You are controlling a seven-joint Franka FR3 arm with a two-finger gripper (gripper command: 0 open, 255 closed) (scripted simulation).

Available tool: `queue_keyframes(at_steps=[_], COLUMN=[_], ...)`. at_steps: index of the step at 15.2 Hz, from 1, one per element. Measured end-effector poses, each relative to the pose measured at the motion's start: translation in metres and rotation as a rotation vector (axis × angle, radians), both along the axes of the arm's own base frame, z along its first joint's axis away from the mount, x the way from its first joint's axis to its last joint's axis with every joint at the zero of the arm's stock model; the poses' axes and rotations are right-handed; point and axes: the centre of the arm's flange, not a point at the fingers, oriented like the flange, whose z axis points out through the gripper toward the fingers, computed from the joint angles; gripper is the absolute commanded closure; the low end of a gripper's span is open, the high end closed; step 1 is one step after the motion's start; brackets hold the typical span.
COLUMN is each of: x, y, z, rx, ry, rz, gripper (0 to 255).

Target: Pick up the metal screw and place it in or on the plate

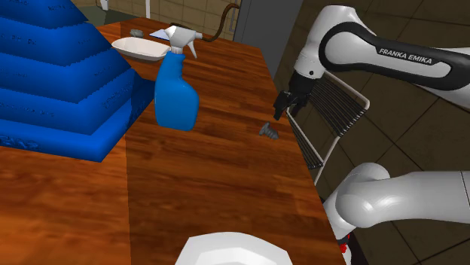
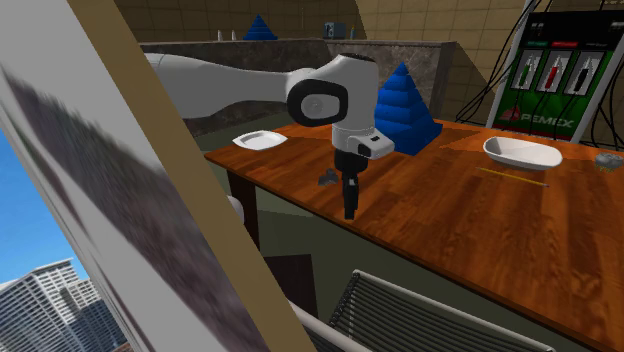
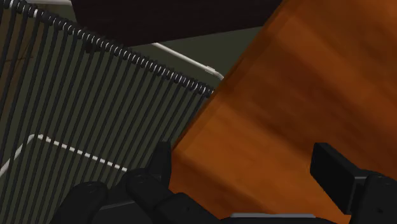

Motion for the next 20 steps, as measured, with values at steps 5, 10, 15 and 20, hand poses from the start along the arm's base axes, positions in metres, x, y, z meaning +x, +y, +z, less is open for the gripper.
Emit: queue_keyframes(at_steps=[5,10,15,20], x=[-0.006,-0.017,-0.021,-0.022], y=[0.038,0.101,0.143,0.145], z=[0.008,0.028,0.034,0.008], rx=[-0.007,-0.017,-0.025,-0.026], ry=[0.009,0.019,0.034,0.035], rz=[-0.03,-0.083,-0.117,-0.12], gripper=[0,0,0,0])
